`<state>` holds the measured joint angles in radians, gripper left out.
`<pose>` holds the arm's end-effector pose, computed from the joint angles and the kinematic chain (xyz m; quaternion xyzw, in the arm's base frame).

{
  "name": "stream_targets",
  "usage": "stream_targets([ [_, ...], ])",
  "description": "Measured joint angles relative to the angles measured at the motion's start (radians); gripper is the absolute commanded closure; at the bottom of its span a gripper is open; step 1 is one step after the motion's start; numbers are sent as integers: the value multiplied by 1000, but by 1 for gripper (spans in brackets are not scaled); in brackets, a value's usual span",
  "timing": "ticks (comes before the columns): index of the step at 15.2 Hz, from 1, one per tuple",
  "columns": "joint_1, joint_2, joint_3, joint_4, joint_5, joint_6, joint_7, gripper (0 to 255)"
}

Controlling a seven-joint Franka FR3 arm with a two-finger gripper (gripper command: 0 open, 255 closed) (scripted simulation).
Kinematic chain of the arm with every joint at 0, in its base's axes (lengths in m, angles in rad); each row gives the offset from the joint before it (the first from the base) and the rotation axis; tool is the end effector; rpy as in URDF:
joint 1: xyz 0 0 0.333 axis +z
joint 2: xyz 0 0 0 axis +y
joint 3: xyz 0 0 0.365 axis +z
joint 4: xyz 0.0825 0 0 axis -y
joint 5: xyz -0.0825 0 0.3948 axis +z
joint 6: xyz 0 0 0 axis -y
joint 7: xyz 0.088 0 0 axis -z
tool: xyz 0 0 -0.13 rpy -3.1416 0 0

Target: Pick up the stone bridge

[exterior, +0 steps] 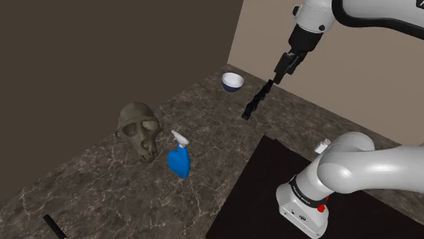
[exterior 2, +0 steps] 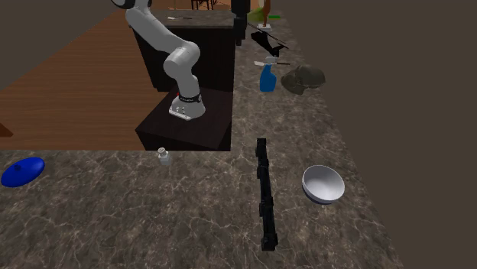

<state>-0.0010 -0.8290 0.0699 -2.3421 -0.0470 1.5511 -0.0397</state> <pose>0.2686 0.0210 0.6187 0.9977 0.0425 0.0186 0.0492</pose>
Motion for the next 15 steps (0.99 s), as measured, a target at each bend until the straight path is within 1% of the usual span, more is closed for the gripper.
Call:
stream_targets([
  [2,-6,12,-1,-1,0,12,9,0],
  [4,-27,63,-8,4,-4,53,33,0],
  [9,-86,219,-24,21,-11,178,117,0],
  [15,-153,411,-58,75,-22,302,208,0],
])
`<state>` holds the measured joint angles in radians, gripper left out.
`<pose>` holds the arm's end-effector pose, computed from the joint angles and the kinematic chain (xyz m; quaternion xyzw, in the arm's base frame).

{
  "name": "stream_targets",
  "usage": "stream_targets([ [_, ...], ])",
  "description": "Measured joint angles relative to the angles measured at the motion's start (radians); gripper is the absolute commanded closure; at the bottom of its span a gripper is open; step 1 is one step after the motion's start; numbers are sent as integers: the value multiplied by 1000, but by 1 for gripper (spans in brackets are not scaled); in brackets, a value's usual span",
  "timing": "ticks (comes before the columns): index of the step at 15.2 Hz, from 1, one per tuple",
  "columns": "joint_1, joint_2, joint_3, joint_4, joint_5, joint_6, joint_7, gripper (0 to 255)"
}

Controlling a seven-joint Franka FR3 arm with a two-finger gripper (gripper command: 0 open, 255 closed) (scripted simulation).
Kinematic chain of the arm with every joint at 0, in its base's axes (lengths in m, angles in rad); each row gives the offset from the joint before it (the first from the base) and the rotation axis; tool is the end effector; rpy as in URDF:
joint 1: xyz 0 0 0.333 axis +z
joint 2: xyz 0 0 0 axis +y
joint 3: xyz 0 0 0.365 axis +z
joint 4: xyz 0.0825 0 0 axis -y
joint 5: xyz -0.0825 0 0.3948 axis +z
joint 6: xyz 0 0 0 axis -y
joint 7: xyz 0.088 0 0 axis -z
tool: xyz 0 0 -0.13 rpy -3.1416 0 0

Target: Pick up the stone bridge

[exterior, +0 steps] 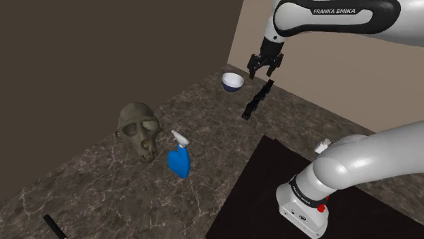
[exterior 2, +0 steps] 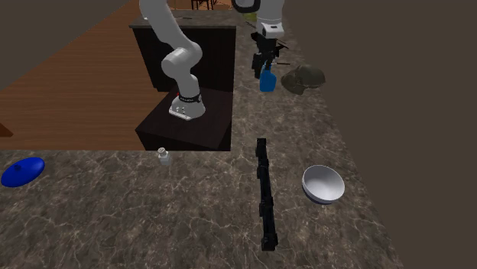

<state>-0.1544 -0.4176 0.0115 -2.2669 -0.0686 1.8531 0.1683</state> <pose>0.4130 -0.0658 0.5415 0.9887 -0.1460 0.0023 0.0353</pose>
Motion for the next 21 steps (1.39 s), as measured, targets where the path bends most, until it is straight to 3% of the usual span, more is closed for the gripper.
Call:
stream_targets([
  [10,-93,319,-72,145,10,151,136,0],
  [21,-188,651,-160,369,83,229,244,0],
])
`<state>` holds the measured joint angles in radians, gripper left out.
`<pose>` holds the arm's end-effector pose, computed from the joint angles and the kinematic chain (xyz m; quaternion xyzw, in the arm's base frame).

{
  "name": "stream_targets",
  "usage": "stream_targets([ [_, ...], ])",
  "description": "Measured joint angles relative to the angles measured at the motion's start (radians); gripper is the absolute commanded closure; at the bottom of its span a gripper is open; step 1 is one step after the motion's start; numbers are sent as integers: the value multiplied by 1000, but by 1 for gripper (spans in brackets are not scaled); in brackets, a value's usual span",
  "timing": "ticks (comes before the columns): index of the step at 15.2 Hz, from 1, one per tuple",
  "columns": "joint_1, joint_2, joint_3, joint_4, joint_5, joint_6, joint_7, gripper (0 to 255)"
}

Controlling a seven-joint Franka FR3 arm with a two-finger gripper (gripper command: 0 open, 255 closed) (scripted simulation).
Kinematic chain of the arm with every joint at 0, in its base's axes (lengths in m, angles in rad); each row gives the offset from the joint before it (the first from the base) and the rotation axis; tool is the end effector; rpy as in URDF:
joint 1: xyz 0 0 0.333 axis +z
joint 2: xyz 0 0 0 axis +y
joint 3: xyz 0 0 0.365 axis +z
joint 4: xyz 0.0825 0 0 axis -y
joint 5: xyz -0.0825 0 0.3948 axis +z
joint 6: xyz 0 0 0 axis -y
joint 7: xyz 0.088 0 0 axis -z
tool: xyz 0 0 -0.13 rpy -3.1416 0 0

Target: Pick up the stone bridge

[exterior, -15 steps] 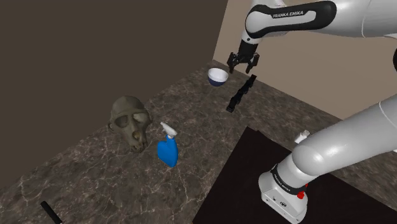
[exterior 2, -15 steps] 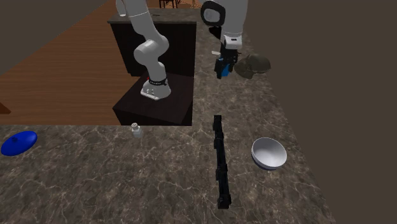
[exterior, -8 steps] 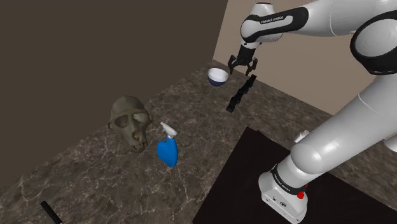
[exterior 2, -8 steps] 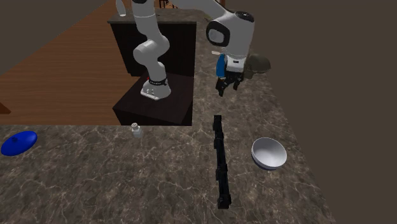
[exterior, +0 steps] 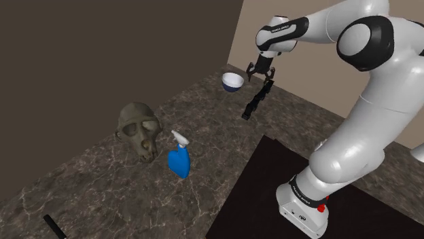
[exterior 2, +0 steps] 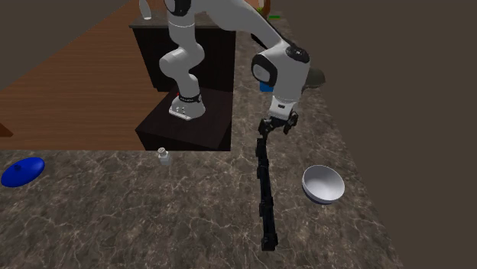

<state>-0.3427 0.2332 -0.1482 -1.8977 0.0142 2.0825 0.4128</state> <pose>0.5533 -0.2894 0.3966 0.8985 -0.4383 -0.0233 0.0101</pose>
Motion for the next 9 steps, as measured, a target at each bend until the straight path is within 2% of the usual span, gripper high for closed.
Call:
stream_targets([
  [9,-95,258,-53,191,96,37,80,0],
])
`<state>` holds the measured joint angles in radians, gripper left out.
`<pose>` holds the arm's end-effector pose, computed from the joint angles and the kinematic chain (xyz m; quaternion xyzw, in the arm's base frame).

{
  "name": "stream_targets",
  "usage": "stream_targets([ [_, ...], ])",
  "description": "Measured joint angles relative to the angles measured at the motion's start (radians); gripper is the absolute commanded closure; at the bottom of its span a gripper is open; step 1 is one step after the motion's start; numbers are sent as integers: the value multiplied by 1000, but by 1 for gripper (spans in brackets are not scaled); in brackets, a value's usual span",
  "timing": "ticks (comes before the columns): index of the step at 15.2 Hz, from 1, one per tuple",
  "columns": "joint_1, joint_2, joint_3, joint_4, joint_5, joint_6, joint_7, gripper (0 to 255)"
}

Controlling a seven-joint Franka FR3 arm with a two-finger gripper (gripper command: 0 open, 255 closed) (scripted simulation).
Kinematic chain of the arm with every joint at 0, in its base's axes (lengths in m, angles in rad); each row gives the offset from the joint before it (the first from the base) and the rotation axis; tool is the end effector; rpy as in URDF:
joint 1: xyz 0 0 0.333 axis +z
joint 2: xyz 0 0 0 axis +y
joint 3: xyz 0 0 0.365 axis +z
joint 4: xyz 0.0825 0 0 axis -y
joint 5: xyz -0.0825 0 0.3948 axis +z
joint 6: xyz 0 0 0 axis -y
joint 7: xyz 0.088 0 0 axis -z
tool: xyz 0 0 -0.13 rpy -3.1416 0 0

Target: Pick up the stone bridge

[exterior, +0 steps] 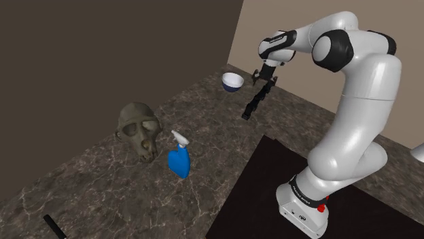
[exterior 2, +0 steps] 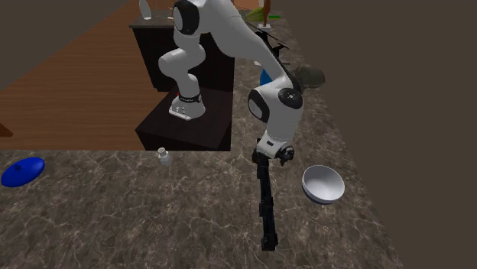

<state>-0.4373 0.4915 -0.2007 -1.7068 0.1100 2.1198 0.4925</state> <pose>0.5678 -0.3937 0.3198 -0.8329 0.5524 0.0335 0.0009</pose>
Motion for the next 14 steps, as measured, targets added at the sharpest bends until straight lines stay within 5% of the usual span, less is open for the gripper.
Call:
stream_targets([
  [11,-57,154,-9,81,53,58,17,0],
  [12,-58,157,-8,81,54,61,16,255],
  [14,-58,160,-8,82,55,64,16,255],
])
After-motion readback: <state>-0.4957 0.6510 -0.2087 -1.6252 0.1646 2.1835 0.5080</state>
